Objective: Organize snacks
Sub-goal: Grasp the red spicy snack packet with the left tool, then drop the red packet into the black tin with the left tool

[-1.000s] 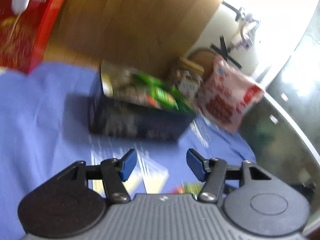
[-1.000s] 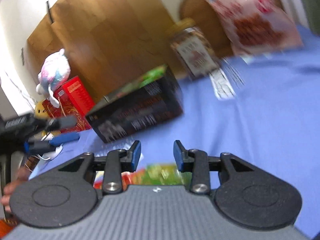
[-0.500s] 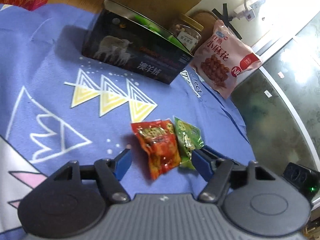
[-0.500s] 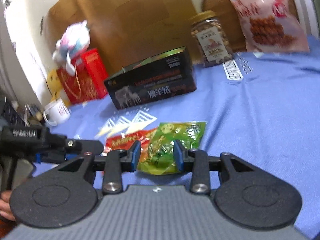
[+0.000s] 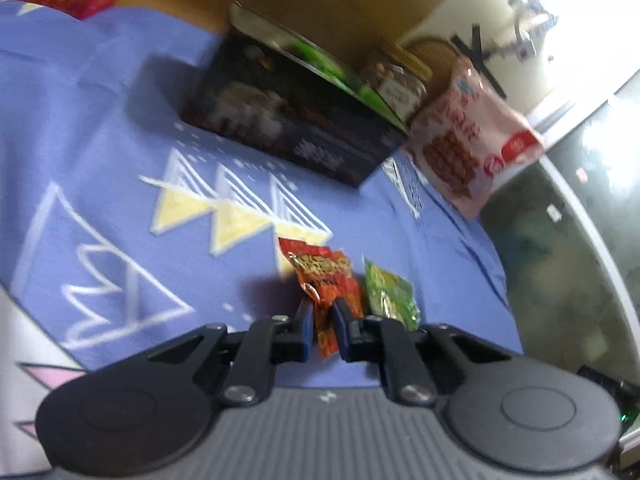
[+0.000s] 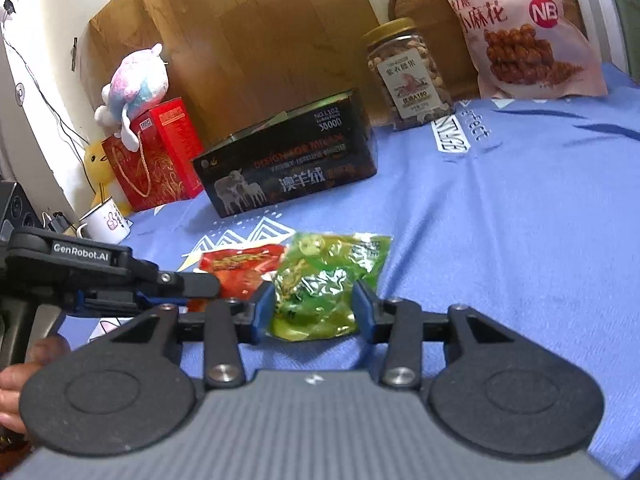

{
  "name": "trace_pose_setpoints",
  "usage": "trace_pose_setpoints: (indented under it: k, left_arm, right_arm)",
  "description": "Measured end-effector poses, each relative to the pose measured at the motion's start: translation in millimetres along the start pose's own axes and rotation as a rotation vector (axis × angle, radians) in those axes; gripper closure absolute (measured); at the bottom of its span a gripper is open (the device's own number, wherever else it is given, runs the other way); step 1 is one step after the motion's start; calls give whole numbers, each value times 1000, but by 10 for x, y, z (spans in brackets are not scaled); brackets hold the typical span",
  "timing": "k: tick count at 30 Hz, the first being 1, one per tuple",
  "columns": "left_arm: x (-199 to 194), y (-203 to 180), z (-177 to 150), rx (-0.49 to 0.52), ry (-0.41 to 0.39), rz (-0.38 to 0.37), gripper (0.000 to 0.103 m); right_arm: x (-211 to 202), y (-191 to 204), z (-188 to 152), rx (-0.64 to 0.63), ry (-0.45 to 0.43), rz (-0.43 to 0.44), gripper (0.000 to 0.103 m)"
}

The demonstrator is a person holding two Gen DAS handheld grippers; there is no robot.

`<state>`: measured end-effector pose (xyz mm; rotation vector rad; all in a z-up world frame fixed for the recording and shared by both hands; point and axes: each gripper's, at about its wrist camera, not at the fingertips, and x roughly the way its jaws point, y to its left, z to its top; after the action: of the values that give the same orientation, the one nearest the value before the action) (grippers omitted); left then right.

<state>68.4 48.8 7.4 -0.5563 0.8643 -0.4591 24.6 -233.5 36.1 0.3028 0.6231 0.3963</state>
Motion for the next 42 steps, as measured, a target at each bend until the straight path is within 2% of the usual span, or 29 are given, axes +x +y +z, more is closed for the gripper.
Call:
trace_pose_setpoints:
  k: [3, 7, 9, 14, 23, 25, 26, 28, 30, 34, 38, 42]
  left_arm:
    - [-158, 113, 45, -6, -21, 37, 92]
    - [-247, 330, 112, -62, -5, 48, 92]
    - [-243, 451, 132, -104, 12, 31, 92]
    - [-188, 791, 165, -271, 52, -81, 92]
    - [-134, 856, 170, -273, 43, -118, 90]
    - [-146, 849, 173, -262, 40, -117, 90]
    - [-159, 834, 174, -247, 38, -109, 90]
    - [-199, 758, 181, -202, 24, -78, 91]
    - [-245, 645, 200, -142, 7, -47, 89]
    - [-334, 442, 351, -59, -27, -49, 88]
    - [-338, 147, 706, 41, -68, -56, 88]
    - [-260, -102, 1182, 128, -136, -41, 86]
  right_arm:
    - [2, 90, 15, -16, -1, 59, 56]
    - [134, 317, 45, -93, 50, 141, 56]
    - [252, 368, 77, -81, 95, 177, 56]
    - [584, 342, 189, -10, 190, 206, 56]
    - [767, 283, 292, 126, 223, 249, 58]
    - [837, 312, 300, 128, 249, 253, 74]
    - [854, 333, 293, 115, 244, 229, 78]
    - [852, 356, 286, 90, 222, 194, 98]
    - [813, 329, 287, 108, 205, 222, 98]
    - [700, 402, 371, 50, 136, 212, 98]
    - [667, 407, 680, 29, 22, 195, 98]
    - [839, 349, 1098, 37, -63, 185, 98]
